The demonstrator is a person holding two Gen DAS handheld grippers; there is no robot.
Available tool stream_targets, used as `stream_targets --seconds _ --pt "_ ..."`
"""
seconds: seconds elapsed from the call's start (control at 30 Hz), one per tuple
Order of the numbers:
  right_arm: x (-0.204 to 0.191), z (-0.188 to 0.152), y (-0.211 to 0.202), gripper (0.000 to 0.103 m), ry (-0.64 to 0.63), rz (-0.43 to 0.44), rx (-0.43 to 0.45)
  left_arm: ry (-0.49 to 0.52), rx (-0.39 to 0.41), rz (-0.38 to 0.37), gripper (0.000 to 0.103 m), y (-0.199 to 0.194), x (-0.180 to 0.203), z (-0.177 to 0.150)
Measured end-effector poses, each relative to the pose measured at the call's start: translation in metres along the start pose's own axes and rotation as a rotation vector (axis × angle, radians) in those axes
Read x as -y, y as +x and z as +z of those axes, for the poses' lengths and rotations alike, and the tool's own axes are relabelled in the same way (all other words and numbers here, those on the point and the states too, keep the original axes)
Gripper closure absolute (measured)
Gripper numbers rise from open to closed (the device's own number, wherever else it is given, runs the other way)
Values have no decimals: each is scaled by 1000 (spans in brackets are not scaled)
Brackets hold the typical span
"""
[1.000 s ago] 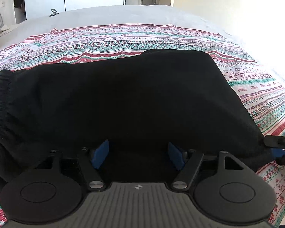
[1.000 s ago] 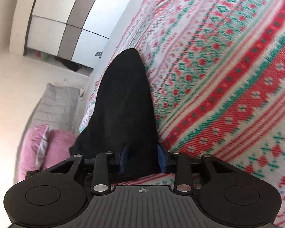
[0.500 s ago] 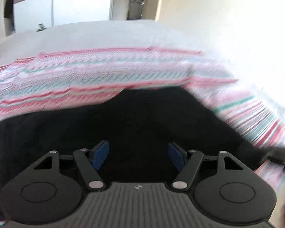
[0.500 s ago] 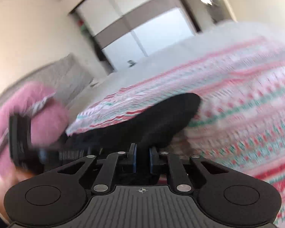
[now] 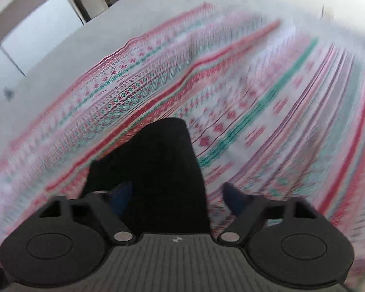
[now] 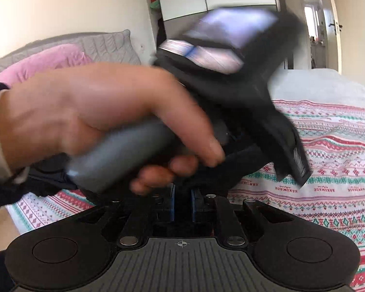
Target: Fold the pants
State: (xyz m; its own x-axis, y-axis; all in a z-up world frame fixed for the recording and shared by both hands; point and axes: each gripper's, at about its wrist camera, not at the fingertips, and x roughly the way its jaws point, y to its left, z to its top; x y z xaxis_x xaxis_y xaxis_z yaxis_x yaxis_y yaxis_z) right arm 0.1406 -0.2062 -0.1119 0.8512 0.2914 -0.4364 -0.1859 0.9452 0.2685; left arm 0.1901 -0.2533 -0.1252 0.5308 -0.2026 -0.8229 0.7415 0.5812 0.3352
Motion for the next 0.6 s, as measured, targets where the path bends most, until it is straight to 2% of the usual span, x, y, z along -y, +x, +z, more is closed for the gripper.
stream_targets --seconds 0.03,0.1,0.17,0.2,0.23,0.27,0.3,0.4,0.47,0.53,0.57,0.6 --pt "-3 -2 -6 90 3 -4 2 4 -16 19 71 5 0 0" --pt "-1 -5 -9 88 17 -41 13 -30 -30 -6 93 10 -12 0" --pt "6 -11 -11 81 36 -103 19 -72 -14 -24 93 6 -26 1" --pt "9 -14 -10 63 46 -136 10 -111 -10 -38 93 3 -38 1" --pt "13 -17 -8 51 59 -158 -5 -149 -5 -53 93 -1 -50 1" --pt "16 -19 -5 28 83 -162 -16 -181 1 -62 93 -5 -59 1" --pt "19 -20 -4 22 112 -141 -15 -203 5 -69 93 -7 -68 3" --pt "28 -14 -3 18 240 -27 1 -253 13 -83 93 -11 -87 0" --pt "29 -7 1 18 282 -15 18 -289 24 -97 93 -13 -92 -1" --pt "32 2 4 18 324 5 38 -326 31 -104 93 -16 -96 -3" --pt "34 5 7 41 352 14 38 -344 34 -100 93 -15 -96 -3" --pt "38 7 11 91 376 27 22 -364 37 -90 94 -16 -98 -4"
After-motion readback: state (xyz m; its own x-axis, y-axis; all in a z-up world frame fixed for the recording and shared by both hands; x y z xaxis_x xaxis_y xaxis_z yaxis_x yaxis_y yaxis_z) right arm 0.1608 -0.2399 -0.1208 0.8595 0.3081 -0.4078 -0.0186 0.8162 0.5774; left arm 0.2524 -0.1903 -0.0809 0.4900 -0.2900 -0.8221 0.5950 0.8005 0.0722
